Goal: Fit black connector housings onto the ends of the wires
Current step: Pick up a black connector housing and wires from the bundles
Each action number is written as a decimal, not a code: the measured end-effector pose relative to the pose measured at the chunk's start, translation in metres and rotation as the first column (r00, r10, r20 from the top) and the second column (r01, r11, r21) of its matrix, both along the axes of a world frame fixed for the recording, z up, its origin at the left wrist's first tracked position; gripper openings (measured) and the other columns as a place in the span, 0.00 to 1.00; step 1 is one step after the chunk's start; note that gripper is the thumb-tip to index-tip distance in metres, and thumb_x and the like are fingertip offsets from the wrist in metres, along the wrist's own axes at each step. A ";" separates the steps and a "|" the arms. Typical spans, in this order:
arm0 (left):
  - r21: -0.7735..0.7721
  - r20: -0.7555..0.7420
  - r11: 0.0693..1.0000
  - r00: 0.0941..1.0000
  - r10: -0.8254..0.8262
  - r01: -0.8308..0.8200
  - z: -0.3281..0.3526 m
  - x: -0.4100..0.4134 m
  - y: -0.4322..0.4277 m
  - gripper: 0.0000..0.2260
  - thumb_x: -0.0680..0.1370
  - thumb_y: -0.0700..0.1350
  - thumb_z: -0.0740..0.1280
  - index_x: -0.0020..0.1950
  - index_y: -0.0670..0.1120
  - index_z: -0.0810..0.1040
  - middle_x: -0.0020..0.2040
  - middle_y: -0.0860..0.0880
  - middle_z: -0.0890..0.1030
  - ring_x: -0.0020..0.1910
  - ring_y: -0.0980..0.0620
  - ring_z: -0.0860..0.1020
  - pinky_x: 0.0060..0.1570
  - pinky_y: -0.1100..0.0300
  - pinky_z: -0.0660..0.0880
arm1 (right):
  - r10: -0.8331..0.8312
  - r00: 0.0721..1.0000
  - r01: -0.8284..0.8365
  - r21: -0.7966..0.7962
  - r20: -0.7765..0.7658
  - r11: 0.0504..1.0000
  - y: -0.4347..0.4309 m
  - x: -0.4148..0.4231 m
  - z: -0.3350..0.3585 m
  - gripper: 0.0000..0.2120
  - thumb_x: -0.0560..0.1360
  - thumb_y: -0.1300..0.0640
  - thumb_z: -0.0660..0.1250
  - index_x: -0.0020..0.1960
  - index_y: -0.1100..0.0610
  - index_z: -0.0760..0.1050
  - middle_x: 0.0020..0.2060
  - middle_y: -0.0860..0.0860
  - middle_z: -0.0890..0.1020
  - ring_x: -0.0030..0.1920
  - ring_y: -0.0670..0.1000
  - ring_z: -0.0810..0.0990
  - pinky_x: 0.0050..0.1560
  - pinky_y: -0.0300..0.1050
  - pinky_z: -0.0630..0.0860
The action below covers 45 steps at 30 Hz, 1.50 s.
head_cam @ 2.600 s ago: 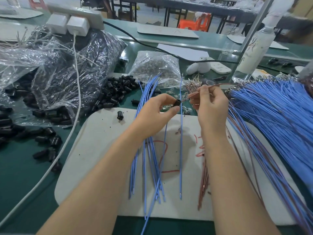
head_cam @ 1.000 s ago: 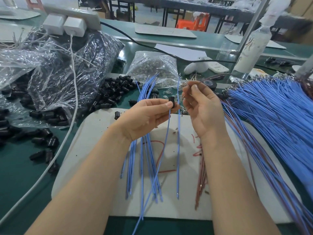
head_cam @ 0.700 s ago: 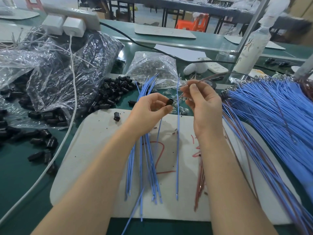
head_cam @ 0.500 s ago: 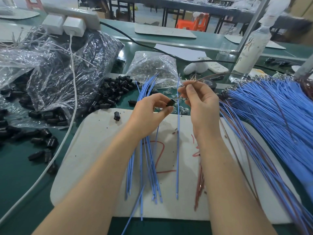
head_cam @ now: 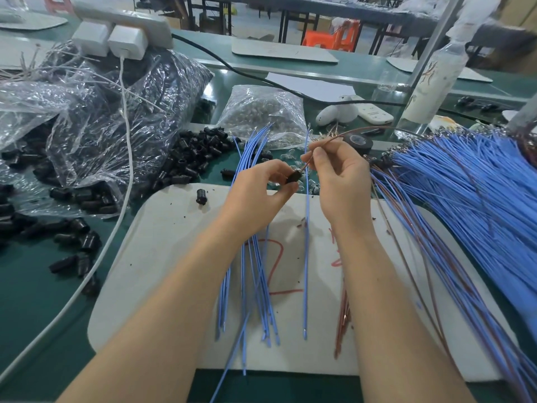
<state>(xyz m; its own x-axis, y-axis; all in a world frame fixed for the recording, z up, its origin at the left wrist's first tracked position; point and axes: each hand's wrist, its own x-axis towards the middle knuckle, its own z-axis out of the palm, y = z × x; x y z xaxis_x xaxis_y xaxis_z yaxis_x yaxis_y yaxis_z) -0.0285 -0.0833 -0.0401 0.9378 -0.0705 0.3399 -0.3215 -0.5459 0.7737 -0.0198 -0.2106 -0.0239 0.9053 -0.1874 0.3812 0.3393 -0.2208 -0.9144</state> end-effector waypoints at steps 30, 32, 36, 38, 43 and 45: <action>0.126 0.115 0.982 0.985 0.129 -0.143 -0.007 0.003 -0.002 0.07 0.77 0.42 0.67 0.54 0.45 0.80 0.49 0.50 0.81 0.51 0.49 0.76 0.55 0.56 0.71 | -0.116 0.993 0.101 -0.386 -0.016 0.917 0.002 -0.002 -0.003 0.03 0.76 0.61 0.66 0.47 0.57 0.79 0.39 0.49 0.81 0.45 0.51 0.80 0.52 0.43 0.74; 0.133 0.111 0.981 0.986 0.126 -0.140 -0.007 0.003 -0.002 0.07 0.77 0.42 0.67 0.54 0.44 0.80 0.49 0.50 0.81 0.51 0.49 0.77 0.55 0.54 0.72 | -0.119 0.993 0.103 -0.424 -0.011 0.900 0.002 -0.002 -0.003 0.04 0.76 0.61 0.67 0.48 0.58 0.80 0.42 0.51 0.83 0.46 0.52 0.81 0.53 0.42 0.73; 0.145 0.112 0.979 0.986 0.126 -0.141 -0.007 0.004 -0.001 0.07 0.77 0.41 0.67 0.54 0.44 0.80 0.48 0.49 0.81 0.51 0.48 0.76 0.55 0.53 0.72 | -0.116 0.993 0.093 -0.447 -0.024 0.890 0.002 -0.002 -0.004 0.04 0.76 0.61 0.66 0.48 0.58 0.80 0.44 0.53 0.84 0.47 0.52 0.80 0.55 0.44 0.74; 0.152 0.125 0.978 0.984 0.124 -0.143 -0.008 0.004 -0.001 0.07 0.77 0.42 0.67 0.54 0.44 0.80 0.49 0.49 0.81 0.51 0.48 0.76 0.55 0.54 0.71 | -0.112 0.993 0.090 -0.427 -0.027 0.900 0.002 -0.003 -0.003 0.04 0.76 0.62 0.67 0.48 0.58 0.80 0.43 0.53 0.84 0.47 0.52 0.81 0.55 0.46 0.75; 0.175 0.176 0.973 0.977 0.123 -0.154 -0.010 0.004 0.000 0.08 0.77 0.41 0.66 0.54 0.44 0.80 0.49 0.49 0.81 0.51 0.48 0.75 0.53 0.60 0.68 | -0.081 0.992 0.040 -0.358 -0.100 0.933 0.000 0.000 -0.002 0.03 0.76 0.61 0.67 0.46 0.56 0.79 0.40 0.49 0.82 0.45 0.49 0.81 0.54 0.46 0.76; 0.165 0.171 0.976 0.979 0.111 -0.140 -0.010 0.005 0.000 0.08 0.77 0.41 0.66 0.54 0.44 0.80 0.49 0.49 0.81 0.51 0.48 0.75 0.53 0.59 0.69 | -0.060 0.990 0.018 -0.306 -0.130 0.952 -0.001 0.001 -0.003 0.04 0.76 0.61 0.66 0.45 0.55 0.78 0.40 0.50 0.82 0.45 0.50 0.81 0.54 0.47 0.77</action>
